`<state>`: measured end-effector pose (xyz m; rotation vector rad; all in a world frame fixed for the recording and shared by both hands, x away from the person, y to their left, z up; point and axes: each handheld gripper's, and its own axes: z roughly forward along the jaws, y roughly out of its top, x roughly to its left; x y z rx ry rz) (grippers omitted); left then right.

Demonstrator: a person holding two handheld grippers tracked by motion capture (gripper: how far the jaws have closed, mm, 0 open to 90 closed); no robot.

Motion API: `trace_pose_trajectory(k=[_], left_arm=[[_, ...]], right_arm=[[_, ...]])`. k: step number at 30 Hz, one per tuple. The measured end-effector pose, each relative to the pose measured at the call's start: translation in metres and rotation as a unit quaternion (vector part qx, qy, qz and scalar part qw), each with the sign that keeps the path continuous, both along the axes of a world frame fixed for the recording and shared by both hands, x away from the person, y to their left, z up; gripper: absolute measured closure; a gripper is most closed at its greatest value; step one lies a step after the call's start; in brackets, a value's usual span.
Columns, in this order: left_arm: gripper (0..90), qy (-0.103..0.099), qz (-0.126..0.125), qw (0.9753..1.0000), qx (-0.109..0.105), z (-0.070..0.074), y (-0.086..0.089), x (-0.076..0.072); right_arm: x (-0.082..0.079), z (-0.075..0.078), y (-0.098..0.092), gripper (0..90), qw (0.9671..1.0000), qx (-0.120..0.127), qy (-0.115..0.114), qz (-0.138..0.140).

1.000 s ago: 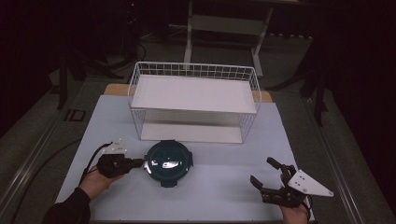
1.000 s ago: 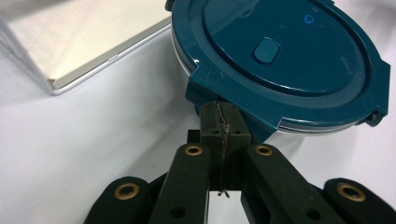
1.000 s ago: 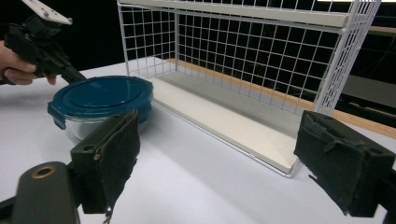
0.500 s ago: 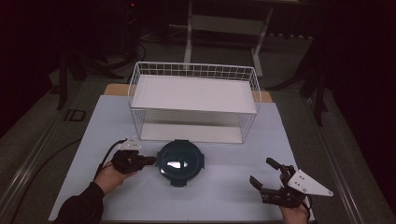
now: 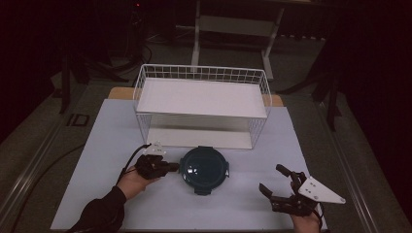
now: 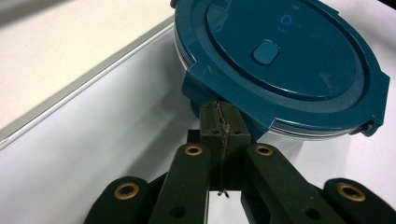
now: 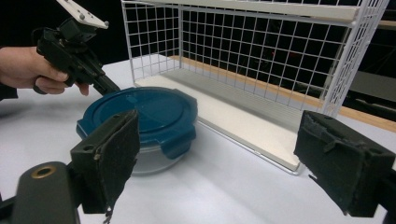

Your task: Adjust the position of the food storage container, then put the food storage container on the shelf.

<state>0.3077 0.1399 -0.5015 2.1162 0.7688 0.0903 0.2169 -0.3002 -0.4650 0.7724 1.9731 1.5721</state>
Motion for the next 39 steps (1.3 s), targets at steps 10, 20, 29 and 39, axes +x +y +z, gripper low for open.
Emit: trace_pose_trajectory(k=[10,20,29,39], left_arm=[[89.9,0.004,-0.023,0.9997,0.007,0.002,-0.023,-0.002],[71.8,-0.013,-0.016,0.9994,-0.028,0.012,-0.009,-0.003],[12.8,-0.003,0.004,0.9978,-0.066,0.018,0.000,-0.013],[0.5,-0.019,-0.004,0.9963,-0.083,0.037,-0.007,-0.019]], right_arm=[[0.001,-0.001,0.002,13.8,1.0000,-0.004,0.003,0.003],[0.003,-0.003,0.000,13.7,1.0000,-0.003,0.009,-0.001],[0.003,-0.004,0.006,13.8,0.9999,-0.001,0.009,0.005],[-0.001,0.005,0.017,12.5,0.9997,0.007,-0.003,0.025]])
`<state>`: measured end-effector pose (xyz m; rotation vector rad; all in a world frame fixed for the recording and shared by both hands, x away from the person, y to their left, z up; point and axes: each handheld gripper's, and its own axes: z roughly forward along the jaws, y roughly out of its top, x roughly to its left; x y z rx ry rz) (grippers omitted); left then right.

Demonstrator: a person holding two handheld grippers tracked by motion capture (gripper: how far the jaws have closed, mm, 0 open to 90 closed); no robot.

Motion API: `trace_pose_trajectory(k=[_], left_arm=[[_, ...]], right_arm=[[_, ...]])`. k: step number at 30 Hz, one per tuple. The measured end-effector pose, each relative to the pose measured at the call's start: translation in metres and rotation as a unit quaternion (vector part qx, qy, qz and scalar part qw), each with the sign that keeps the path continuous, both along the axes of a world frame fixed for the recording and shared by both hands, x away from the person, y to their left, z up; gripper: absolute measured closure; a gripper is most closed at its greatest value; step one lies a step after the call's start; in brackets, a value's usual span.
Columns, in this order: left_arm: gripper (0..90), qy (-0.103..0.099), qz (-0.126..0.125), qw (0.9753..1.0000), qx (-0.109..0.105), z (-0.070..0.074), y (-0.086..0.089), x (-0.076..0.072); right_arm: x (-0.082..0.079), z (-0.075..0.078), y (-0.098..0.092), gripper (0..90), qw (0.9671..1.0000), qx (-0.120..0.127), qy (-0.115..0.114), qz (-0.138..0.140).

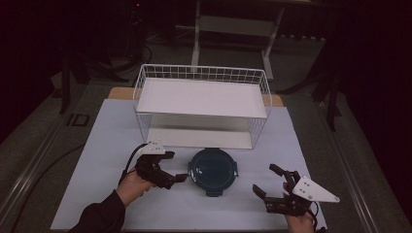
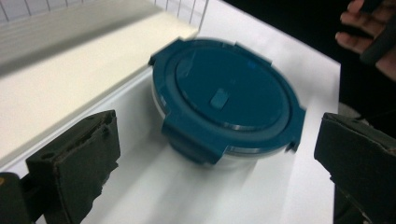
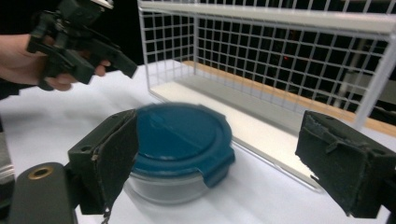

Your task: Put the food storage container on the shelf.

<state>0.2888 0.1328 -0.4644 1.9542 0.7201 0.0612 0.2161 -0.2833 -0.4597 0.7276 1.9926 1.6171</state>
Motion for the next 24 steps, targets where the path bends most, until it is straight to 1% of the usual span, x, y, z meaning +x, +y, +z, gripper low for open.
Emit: trace_pose_trajectory(k=[2,3,5,6,8,10,12,13,14,15,16,17,18,19,20,21,22,24], left_arm=[[0.5,-0.001,-0.002,0.9999,-0.017,0.005,-0.002,-0.001],[0.6,-0.003,-0.001,0.9998,-0.019,0.007,-0.003,-0.002],[0.6,0.000,-0.001,0.9997,-0.026,0.010,-0.005,-0.003],[0.6,0.005,0.002,0.9996,-0.030,0.011,-0.007,-0.002],[0.6,0.013,0.004,0.9990,-0.042,0.012,-0.009,0.000],[0.6,0.019,0.013,0.9986,-0.048,0.011,-0.012,0.004],[0.6,0.026,0.023,0.9982,-0.048,0.009,-0.015,0.008],[0.6,0.031,0.028,0.9980,-0.047,0.008,-0.016,0.010],[0.6,0.038,0.034,0.9976,-0.046,0.007,-0.017,0.012],[0.6,0.050,0.039,0.9968,-0.050,0.006,-0.018,0.015],[0.6,0.058,0.041,0.9965,-0.044,0.004,-0.019,0.018],[0.6,0.062,0.045,0.9962,-0.042,0.003,-0.020,0.019],[0.6,0.068,0.049,0.9958,-0.038,0.002,-0.021,0.021],[0.6,0.075,0.053,0.9954,-0.026,0.001,-0.023,0.022],[0.6,0.080,0.057,0.9950,-0.020,0.000,-0.025,0.024],[0.7,0.089,0.059,0.9942,-0.016,-0.002,-0.026,0.026],[0.6,0.103,0.060,0.9928,-0.013,-0.003,-0.028,0.027],[0.6,0.115,0.068,0.9910,-0.014,-0.007,-0.029,0.030]], right_arm=[[0.000,0.005,0.004,12.5,1.0000,0.002,-0.001,0.008],[0.000,0.007,0.005,12.6,0.9999,-0.001,-0.001,0.011],[0.000,0.010,0.009,13.9,0.9998,-0.010,-0.001,0.019],[0.000,0.010,0.011,13.9,0.9997,-0.011,-0.002,0.022],[0.001,0.013,0.015,13.9,0.9996,-0.018,-0.008,0.018],[0.003,0.015,0.017,13.8,0.9996,-0.020,-0.011,0.015],[0.006,0.019,0.020,13.9,0.9996,-0.021,-0.010,0.019],[0.007,0.020,0.022,13.9,0.9996,-0.024,-0.004,0.014],[0.009,0.022,0.023,14.1,0.9996,-0.026,0.007,0.013],[0.010,0.023,0.024,15.8,0.9993,-0.023,0.025,0.013],[0.012,0.025,0.025,18.5,0.9984,-0.019,0.053,0.009],[0.014,0.025,0.025,18.3,0.9975,-0.015,0.068,0.011],[0.015,0.025,0.025,18.4,0.9973,-0.009,0.071,0.013],[0.016,0.024,0.025,18.5,0.9975,0.003,0.067,0.020],[0.016,0.023,0.026,18.5,0.9979,0.006,0.061,0.021],[0.017,0.023,0.027,18.5,0.9979,0.000,0.061,0.020],[0.018,0.022,0.029,18.4,0.9975,-0.006,0.067,0.021],[0.020,0.021,0.031,16.7,0.9967,-0.009,0.076,0.026]])
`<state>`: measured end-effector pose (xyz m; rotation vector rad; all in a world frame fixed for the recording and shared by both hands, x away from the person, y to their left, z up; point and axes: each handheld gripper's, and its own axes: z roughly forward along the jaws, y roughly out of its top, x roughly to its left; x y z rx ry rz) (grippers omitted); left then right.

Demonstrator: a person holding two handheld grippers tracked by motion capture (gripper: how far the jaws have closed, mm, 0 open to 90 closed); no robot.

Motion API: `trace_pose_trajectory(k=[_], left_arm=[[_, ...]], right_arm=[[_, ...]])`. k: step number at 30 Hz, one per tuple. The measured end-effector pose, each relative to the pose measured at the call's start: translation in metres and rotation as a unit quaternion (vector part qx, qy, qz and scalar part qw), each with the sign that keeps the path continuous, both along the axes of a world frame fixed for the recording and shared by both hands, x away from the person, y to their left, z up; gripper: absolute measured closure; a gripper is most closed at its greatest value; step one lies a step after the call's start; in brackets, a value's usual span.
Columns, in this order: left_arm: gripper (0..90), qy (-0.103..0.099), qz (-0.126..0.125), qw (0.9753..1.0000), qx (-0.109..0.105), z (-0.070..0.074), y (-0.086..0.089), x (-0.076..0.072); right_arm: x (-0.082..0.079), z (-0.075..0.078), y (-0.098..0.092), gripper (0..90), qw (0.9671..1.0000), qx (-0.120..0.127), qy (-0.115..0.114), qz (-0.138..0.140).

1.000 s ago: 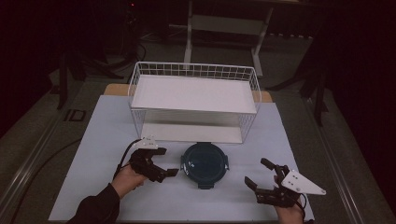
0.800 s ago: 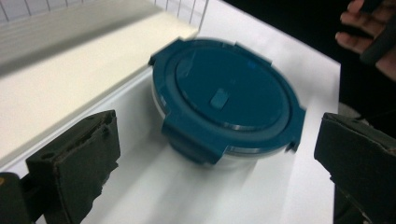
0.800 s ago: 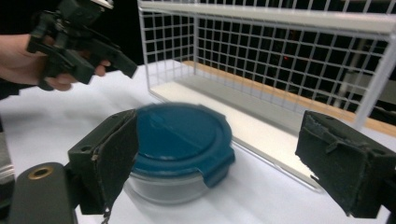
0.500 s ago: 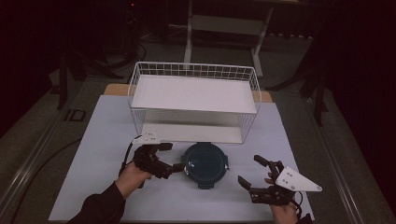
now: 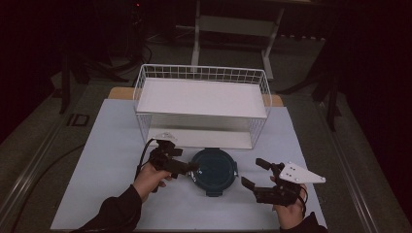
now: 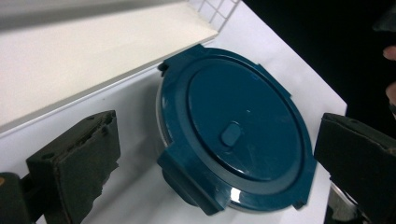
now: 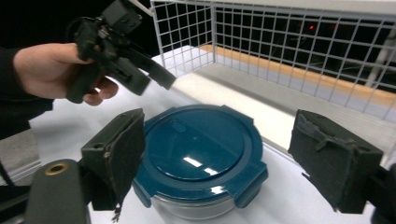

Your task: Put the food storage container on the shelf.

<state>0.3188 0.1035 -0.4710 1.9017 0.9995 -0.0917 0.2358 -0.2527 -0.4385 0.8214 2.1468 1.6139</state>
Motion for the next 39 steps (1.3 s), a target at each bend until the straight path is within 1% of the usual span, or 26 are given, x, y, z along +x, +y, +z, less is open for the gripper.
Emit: trace_pose_trajectory(k=[2,3,4,5,6,8,9,10,12,13,14,15,16,17,18,19,21,22,24,25,27,29,31,35,37,39], left_arm=[[0.7,0.010,0.005,0.9999,0.000,-0.004,0.000,0.003],[0.7,0.014,0.028,0.9995,0.002,-0.007,0.000,0.005],[0.7,0.029,0.040,0.9987,-0.005,-0.010,0.002,0.007],[0.7,0.053,0.044,0.9974,-0.020,-0.013,0.003,0.010],[0.7,0.074,0.038,0.9960,-0.033,-0.017,0.005,0.012],[0.7,0.101,0.028,0.9938,-0.036,-0.022,0.006,0.015],[0.7,0.119,0.020,0.9921,-0.036,-0.026,0.006,0.016],[0.8,0.128,0.022,0.9909,-0.035,-0.028,0.006,0.017],[5.8,0.158,0.022,0.9863,-0.044,-0.033,0.008,0.017],[8.0,0.170,0.021,0.9836,-0.056,-0.035,0.009,0.016],[13.3,0.182,0.024,0.9810,-0.062,-0.036,0.010,0.016],[15.7,0.190,0.026,0.9795,-0.062,-0.037,0.011,0.017],[17.8,0.203,0.026,0.9762,-0.073,-0.039,0.012,0.017],[21.8,0.214,0.027,0.9736,-0.075,-0.040,0.013,0.017],[23.9,0.223,0.032,0.9714,-0.075,-0.041,0.013,0.017],[28.4,0.230,0.032,0.9695,-0.078,-0.041,0.014,0.017],[33.2,0.233,0.032,0.9690,-0.077,-0.042,0.014,0.017],[33.2,0.244,0.030,0.9659,-0.080,-0.044,0.014,0.018],[41.4,0.253,0.027,0.9639,-0.079,-0.047,0.013,0.018],[42.5,0.257,0.026,0.9626,-0.080,-0.048,0.013,0.018],[46.1,0.267,0.018,0.9591,-0.094,-0.051,0.014,0.019],[51.0,0.273,0.017,0.9564,-0.101,-0.052,0.014,0.019],[51.8,0.269,0.016,0.9577,-0.102,-0.052,0.015,0.019],[52.2,0.254,0.008,0.9625,-0.096,-0.050,0.014,0.018],[52.5,0.244,0.004,0.9655,-0.091,-0.048,0.014,0.015],[53.2,0.232,0.000,0.9687,-0.088,-0.045,0.013,0.012]], right_arm=[[0.000,-0.001,0.002,12.4,1.0000,-0.007,-0.002,-0.004],[0.000,-0.001,0.003,12.3,0.9999,-0.010,-0.002,-0.006],[0.000,-0.001,0.004,10.9,0.9998,-0.012,-0.005,-0.012],[-0.001,-0.001,0.005,10.5,0.9998,-0.013,-0.009,-0.015],[-0.002,-0.001,0.005,10.5,0.9997,-0.011,-0.013,-0.017],[-0.003,-0.001,0.006,10.4,0.9995,-0.015,-0.020,-0.019],[-0.003,-0.001,0.007,10.4,0.9995,-0.017,-0.020,-0.018],[-0.003,-0.002,0.007,10.4,0.9994,-0.021,-0.020,-0.017],[-0.004,-0.002,0.009,10.5,0.9992,-0.030,-0.021,-0.016],[-0.004,-0.002,0.010,10.6,0.9991,-0.032,-0.022,-0.015],[-0.005,-0.003,0.010,10.7,0.9991,-0.034,-0.021,-0.014],[-0.005,-0.003,0.010,10.9,0.9991,-0.034,-0.020,-0.012],[-0.005,-0.003,0.010,11.0,0.9991,-0.035,-0.019,-0.012],[-0.005,-0.003,0.011,13.0,0.9991,-0.035,-0.019,-0.013],[-0.005,-0.003,0.010,13.2,0.9992,-0.034,-0.017,-0.012],[-0.005,-0.004,0.011,13.3,0.9992,-0.035,-0.016,-0.011],[-0.005,-0.004,0.011,13.3,0.9991,-0.036,-0.017,-0.012],[-0.005,-0.004,0.011,13.3,0.9991,-0.037,-0.016,-0.011],[-0.005,-0.004,0.012,13.5,0.9991,-0.038,-0.017,-0.010],[-0.005,-0.004,0.012,13.6,0.9990,-0.039,-0.016,-0.011],[-0.005,-0.005,0.013,13.8,0.9991,-0.039,-0.013,-0.010],[-0.004,-0.006,0.012,14.5,0.9991,-0.041,-0.009,-0.012],[-0.001,-0.007,0.011,15.1,0.9993,-0.036,0.002,-0.015],[0.006,-0.009,0.007,20.9,0.9987,-0.034,0.031,-0.024],[0.011,-0.012,0.006,21.9,0.9975,-0.031,0.058,-0.026],[0.015,-0.016,0.004,23.2,0.9957,-0.026,0.085,-0.027]])
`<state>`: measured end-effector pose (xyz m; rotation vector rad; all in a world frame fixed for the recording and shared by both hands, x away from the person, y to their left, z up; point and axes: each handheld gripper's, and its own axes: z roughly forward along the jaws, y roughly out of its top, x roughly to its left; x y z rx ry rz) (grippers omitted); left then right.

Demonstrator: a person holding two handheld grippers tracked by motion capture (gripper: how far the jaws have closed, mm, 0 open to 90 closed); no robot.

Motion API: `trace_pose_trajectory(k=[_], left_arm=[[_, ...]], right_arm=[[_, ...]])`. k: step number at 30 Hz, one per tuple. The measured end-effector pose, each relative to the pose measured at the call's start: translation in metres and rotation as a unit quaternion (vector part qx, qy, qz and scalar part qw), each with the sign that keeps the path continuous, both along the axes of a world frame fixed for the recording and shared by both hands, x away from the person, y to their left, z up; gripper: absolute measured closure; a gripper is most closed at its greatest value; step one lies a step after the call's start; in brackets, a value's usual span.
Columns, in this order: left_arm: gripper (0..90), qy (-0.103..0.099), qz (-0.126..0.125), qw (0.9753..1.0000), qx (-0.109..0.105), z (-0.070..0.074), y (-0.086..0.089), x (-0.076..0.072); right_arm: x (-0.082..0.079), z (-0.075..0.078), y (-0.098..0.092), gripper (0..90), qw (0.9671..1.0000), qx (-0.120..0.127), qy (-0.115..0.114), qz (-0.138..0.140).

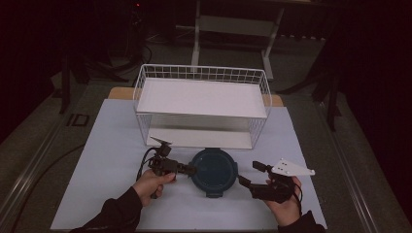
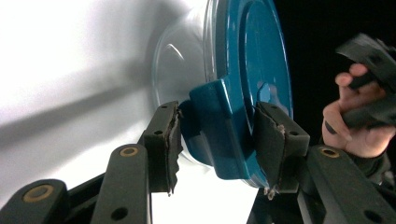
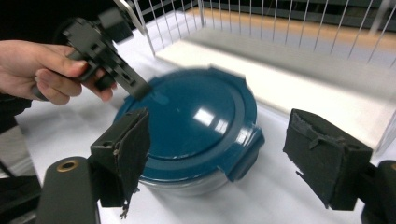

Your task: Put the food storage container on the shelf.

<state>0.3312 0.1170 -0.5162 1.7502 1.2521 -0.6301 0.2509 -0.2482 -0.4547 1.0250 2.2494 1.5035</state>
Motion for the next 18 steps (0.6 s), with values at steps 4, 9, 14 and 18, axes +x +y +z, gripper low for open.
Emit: trace_pose_trajectory(k=[4,9,14,18], left_arm=[[54.2,-0.029,-0.008,0.9995,0.010,0.006,-0.003,-0.007],[55.5,-0.053,-0.020,0.9983,0.015,0.011,-0.003,-0.014],[56.4,-0.080,-0.034,0.9960,0.022,0.012,-0.002,-0.021],[57.0,-0.097,-0.044,0.9941,0.022,0.013,-0.001,-0.024]], right_arm=[[0.009,-0.009,-0.003,28.7,0.9987,0.010,0.049,0.002],[0.026,-0.025,-0.007,34.1,0.9900,0.041,0.135,0.008],[0.034,-0.036,-0.006,37.6,0.9779,0.068,0.197,0.018],[0.039,-0.042,-0.007,42.1,0.9674,0.095,0.234,0.021]])
